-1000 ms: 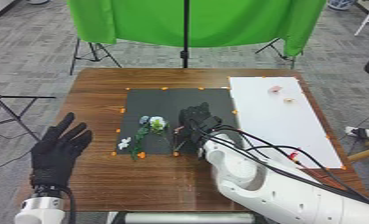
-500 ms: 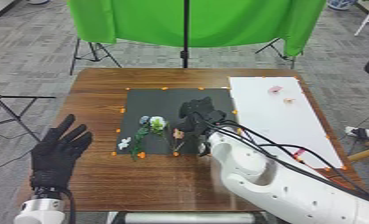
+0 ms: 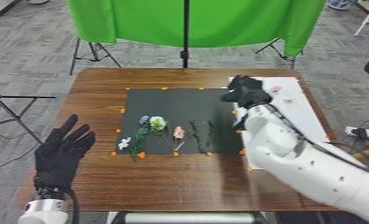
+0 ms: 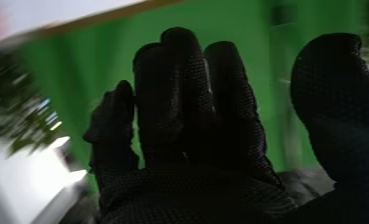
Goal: Arrange flowers
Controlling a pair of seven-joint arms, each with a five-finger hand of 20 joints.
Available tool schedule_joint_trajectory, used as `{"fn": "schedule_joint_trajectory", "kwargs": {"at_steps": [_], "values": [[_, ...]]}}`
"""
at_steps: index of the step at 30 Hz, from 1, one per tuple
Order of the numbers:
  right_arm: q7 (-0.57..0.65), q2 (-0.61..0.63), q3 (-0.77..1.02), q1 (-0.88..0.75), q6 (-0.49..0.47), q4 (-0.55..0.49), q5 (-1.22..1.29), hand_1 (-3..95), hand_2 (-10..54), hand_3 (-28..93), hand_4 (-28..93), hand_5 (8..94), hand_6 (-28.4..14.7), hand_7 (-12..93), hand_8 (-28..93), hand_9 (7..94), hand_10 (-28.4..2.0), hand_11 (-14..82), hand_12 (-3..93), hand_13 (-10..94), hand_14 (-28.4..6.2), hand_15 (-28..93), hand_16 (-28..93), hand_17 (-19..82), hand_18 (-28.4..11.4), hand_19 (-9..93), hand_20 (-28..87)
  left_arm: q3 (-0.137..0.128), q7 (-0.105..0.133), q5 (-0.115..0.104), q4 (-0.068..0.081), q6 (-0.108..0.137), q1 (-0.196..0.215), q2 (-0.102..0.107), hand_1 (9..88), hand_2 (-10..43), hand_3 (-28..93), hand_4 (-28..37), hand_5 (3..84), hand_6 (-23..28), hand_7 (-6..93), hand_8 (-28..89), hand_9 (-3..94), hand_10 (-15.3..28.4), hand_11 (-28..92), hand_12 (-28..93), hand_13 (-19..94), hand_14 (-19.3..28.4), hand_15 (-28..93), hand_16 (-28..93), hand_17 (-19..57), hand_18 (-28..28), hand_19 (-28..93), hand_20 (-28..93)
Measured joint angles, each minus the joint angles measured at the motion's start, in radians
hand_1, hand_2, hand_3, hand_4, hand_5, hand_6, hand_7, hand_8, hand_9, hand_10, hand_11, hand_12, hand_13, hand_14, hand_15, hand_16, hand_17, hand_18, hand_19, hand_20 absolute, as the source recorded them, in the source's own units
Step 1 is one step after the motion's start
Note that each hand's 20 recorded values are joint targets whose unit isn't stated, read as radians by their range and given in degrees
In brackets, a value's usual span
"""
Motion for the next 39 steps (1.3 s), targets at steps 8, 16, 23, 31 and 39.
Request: {"fn": "schedule_joint_trajectory", "kwargs": {"at_steps": [8,16,23,31,39], "values": [[0.139,0.096,-0.100,0.153,-0.034,0.225,-0.018,32.6,-9.5,81,-28,57.3,0.9,16,-14,56.8,-15.4,24.6,14.3,46,-14.7,75,12,17,-24.1,82,53,0.008,-0.001,0.000,0.014,-0.002,-0.026,0.002,19.8,9.6,78,-28.3,35.4,8.4,9.4,-9,32.9,20.8,25,10,21,28.4,59,-12,-7.8,28.4,54,22],[0.115,0.111,0.075,0.078,-0.195,0.255,0.056,31.7,-9.5,81,-28,53.6,3.3,17,-14,54.4,-14.5,22.1,14.2,45,-13.9,73,11,14,-24.3,78,54,0.008,-0.004,0.001,0.016,-0.005,-0.042,0.002,19.8,9.6,78,-28.3,35.3,8.4,9.2,-9,32.9,20.8,24,10,21,28.4,59,-12,-7.7,28.4,54,22],[0.048,0.127,0.093,0.005,-0.195,0.258,0.178,31.1,-9.5,82,-28,45.5,4.3,16,-14,51.4,-14.8,21.1,14.5,43,-13.9,73,11,13,-25.1,76,55,0.008,0.001,-0.002,0.015,-0.004,-0.040,0.012,19.9,9.5,78,-28.3,35.3,8.4,9.1,-9,32.8,20.7,24,10,21,28.4,59,-12,-7.8,28.4,54,22],[0.090,0.109,0.026,0.010,-0.180,0.298,0.122,31.5,-9.5,81,-28,43.9,4.8,16,-15,52.4,-15.1,21.9,14.6,43,-13.9,74,11,13,-26.4,76,55,-0.002,-0.012,0.006,0.015,-0.018,-0.040,0.006,20.0,9.5,78,-28.3,36.0,8.9,8.8,-9,32.9,20.7,24,10,21,28.4,59,-12,-7.8,28.4,54,22],[0.105,0.089,-0.108,0.095,-0.084,0.342,0.072,33.6,-9.5,77,-28,50.5,6.1,17,-15,57.2,-14.2,22.8,14.2,48,-13.1,73,11,15,-27.0,77,55,-0.008,-0.021,0.014,0.016,-0.020,-0.040,-0.006,20.1,9.6,78,-28.3,36.5,9.2,8.5,-8,33.0,20.9,24,10,21,28.4,59,-12,-7.8,28.4,54,22]]}}
